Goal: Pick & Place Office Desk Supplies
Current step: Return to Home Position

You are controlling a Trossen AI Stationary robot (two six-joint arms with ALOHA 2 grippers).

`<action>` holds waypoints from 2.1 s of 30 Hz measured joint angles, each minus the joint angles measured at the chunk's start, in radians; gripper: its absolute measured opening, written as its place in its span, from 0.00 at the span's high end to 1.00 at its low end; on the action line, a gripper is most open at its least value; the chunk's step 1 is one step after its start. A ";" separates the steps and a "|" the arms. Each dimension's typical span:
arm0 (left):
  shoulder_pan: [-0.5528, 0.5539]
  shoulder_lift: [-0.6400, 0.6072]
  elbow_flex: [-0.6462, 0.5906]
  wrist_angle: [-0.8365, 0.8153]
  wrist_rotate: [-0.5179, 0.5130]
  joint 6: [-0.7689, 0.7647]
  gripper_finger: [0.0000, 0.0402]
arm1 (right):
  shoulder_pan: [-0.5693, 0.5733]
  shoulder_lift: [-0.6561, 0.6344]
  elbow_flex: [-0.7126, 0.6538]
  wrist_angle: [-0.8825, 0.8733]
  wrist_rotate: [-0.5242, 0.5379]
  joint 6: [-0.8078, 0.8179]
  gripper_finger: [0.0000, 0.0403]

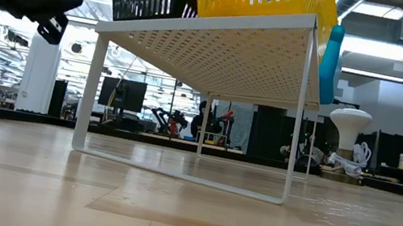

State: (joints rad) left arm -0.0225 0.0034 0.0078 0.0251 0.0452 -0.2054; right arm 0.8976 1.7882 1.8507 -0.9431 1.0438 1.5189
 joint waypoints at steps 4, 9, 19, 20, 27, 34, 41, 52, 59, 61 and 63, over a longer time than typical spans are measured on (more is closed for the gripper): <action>0.002 0.017 0.000 -0.002 -0.017 -0.007 0.99 | -0.005 0.000 0.000 0.037 -0.004 -0.047 1.00; 0.002 0.058 -0.002 0.029 -0.019 -0.008 0.99 | -0.017 0.000 0.000 0.112 -0.005 -0.194 1.00; 0.002 0.120 -0.002 0.047 -0.020 -0.008 0.99 | -0.238 -0.002 -0.129 0.627 -0.211 -0.900 1.00; 0.002 0.126 -0.002 0.048 -0.020 -0.008 0.99 | -0.276 0.000 -0.152 0.714 -0.297 -0.981 1.00; 0.002 0.155 -0.002 0.053 -0.029 -0.021 0.99 | -0.520 0.000 -0.276 1.141 -0.795 -1.299 1.00; 0.002 0.167 -0.002 0.101 -0.154 -0.270 0.98 | -0.682 -0.001 -0.275 1.050 -1.128 -1.436 1.00; 0.002 0.176 -0.002 0.101 -0.154 -0.271 0.98 | -0.772 -0.026 -0.276 0.867 -1.355 -1.565 1.00; 0.002 0.195 -0.002 0.113 -0.159 -0.272 0.98 | -0.843 -0.246 -0.468 0.901 -1.469 -1.825 1.00; 0.002 0.215 -0.002 0.115 -0.158 -0.271 0.98 | -0.912 -0.502 -0.881 1.205 -1.466 -1.760 1.00; 0.002 0.217 -0.002 0.114 -0.158 -0.272 0.98 | -0.933 -0.591 -0.992 1.243 -1.466 -1.749 1.00; 0.002 0.219 -0.002 0.113 -0.158 -0.271 0.98 | -0.959 -0.680 -1.091 1.256 -1.463 -1.747 1.00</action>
State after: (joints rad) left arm -0.0209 0.2228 0.0059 0.1382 -0.1127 -0.4768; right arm -0.0618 1.1085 0.7602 0.3127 -0.4192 -0.2279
